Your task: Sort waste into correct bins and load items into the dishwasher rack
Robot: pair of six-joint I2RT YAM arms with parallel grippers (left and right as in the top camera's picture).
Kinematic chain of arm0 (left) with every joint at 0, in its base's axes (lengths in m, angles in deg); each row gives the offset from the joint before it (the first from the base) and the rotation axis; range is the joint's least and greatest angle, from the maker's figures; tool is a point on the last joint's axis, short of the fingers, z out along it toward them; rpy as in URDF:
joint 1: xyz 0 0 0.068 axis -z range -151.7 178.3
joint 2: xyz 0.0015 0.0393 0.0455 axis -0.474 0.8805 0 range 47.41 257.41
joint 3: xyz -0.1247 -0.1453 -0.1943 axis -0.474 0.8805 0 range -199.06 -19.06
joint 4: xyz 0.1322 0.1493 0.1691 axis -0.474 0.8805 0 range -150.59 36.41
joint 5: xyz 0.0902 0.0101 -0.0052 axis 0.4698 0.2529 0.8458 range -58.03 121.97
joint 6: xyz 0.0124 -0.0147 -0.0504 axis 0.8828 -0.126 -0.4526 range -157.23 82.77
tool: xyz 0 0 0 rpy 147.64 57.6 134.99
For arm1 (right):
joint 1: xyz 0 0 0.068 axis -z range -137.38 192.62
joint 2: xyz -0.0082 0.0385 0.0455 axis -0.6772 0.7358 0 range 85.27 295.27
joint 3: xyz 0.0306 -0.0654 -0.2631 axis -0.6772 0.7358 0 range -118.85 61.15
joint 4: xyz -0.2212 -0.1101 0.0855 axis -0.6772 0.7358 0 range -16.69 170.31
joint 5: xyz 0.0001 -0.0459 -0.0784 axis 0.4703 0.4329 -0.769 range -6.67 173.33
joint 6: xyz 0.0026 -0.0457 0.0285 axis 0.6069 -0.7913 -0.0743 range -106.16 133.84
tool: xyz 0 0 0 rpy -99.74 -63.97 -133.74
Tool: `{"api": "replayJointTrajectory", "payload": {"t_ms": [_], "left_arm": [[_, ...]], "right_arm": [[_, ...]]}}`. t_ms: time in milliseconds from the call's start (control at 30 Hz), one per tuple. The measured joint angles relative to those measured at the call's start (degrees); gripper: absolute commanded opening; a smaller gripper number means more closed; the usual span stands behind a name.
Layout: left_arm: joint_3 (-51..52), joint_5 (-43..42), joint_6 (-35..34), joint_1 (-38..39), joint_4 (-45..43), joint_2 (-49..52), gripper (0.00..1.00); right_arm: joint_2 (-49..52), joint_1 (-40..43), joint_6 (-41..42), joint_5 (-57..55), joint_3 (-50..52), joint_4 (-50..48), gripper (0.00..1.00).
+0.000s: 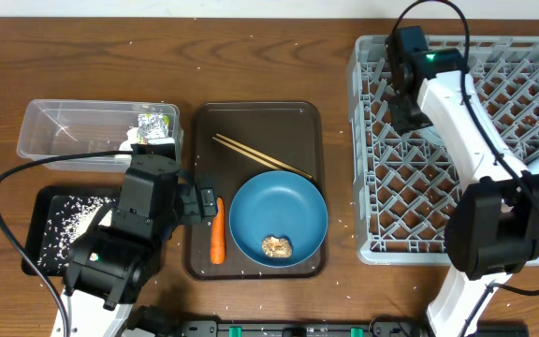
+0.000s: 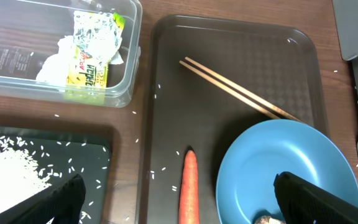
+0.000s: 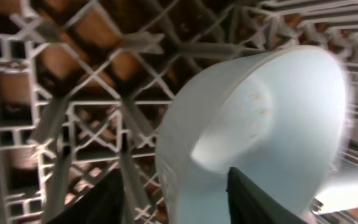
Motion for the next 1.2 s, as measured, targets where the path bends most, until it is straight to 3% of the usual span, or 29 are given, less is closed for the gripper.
{"api": "replayJointTrajectory", "payload": {"t_ms": [100, 400, 500, 567, 600, 867, 1067, 1200], "left_arm": [[0.00, 0.00, 0.00, 0.00, 0.00, 0.00, 0.98], [0.00, 0.00, 0.00, 0.00, 0.00, 0.00, 0.98], [0.00, 0.00, 0.00, 0.00, 0.00, 0.00, 0.98], [0.00, 0.00, 0.00, 0.00, 0.00, 0.00, 0.98], [0.00, 0.00, 0.00, 0.00, 0.00, 0.00, 0.98], [0.00, 0.00, 0.00, 0.00, 0.00, 0.00, 0.98], [0.00, 0.00, 0.00, 0.00, 0.00, 0.00, 0.98], [0.00, 0.00, 0.00, 0.00, 0.00, 0.00, 0.98]], "right_arm": [[0.00, 0.11, -1.27, 2.25, 0.07, 0.11, 0.32], [0.00, 0.59, 3.30, 5.40, 0.55, -0.44, 0.36], [0.00, 1.60, 4.74, 5.77, 2.51, -1.68, 0.27], [0.00, 2.12, 5.14, 5.84, 3.82, -2.10, 0.06], [0.02, 2.49, 5.49, 5.90, 4.26, -2.10, 0.01], [-1.86, 3.34, 5.86, 8.41, 3.78, -2.03, 0.01], [-11.80, 4.61, 4.92, 22.58, 3.67, -2.03, 0.01], [-18.60, 9.79, 3.41, 36.35, 2.67, -2.12, 0.01]]}}
